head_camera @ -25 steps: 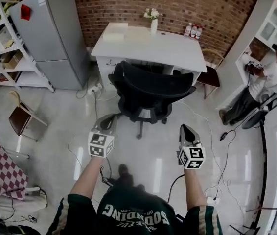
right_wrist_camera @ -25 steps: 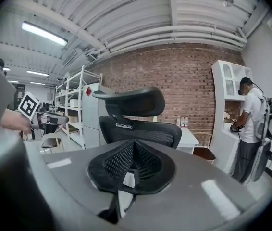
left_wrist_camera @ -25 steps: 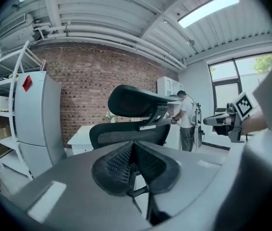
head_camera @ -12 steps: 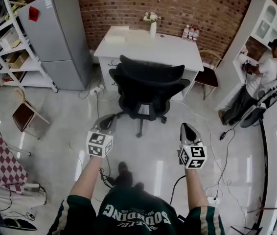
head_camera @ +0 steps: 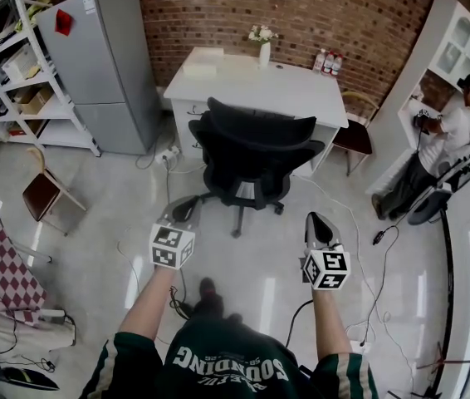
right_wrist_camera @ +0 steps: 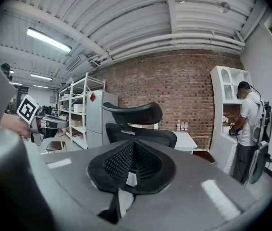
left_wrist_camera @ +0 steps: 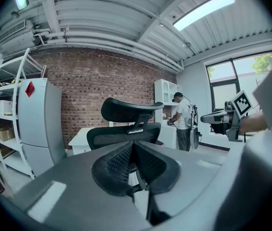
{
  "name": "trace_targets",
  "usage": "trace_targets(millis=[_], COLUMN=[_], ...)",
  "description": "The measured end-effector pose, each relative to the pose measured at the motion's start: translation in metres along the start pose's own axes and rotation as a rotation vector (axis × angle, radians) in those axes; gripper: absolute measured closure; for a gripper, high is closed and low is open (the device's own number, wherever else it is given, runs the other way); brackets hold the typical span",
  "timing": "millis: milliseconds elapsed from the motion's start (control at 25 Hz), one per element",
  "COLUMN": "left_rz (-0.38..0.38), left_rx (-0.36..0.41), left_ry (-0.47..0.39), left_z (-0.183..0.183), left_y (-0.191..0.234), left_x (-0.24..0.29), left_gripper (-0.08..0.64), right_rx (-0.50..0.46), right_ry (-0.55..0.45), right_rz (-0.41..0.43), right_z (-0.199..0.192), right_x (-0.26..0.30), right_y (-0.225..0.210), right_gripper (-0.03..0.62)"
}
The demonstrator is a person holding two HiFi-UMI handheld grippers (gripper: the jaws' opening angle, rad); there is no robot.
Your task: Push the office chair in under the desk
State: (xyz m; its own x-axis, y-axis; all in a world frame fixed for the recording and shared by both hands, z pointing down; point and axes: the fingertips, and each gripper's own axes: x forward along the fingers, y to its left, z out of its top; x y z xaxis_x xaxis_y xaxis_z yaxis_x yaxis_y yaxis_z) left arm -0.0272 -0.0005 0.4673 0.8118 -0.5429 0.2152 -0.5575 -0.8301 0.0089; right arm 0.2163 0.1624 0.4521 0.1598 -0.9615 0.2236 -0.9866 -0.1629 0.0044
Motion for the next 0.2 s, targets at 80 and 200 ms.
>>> trace_targets(millis=[80,200], left_rz=[-0.002,-0.005], left_rx=[0.0,-0.001], left_ry=[0.002,0.003], left_z=[0.0001,0.0012], left_y=[0.0008,0.0024], left_x=[0.0021,0.0059], left_gripper=[0.549,0.549], right_rx=[0.003,0.008], right_ry=[0.002,0.004], right_rz=[-0.001,-0.003], right_z=[0.0,0.0001], right_x=[0.0013,0.0038], right_y=[-0.0007,-0.0025], right_gripper=[0.594,0.594])
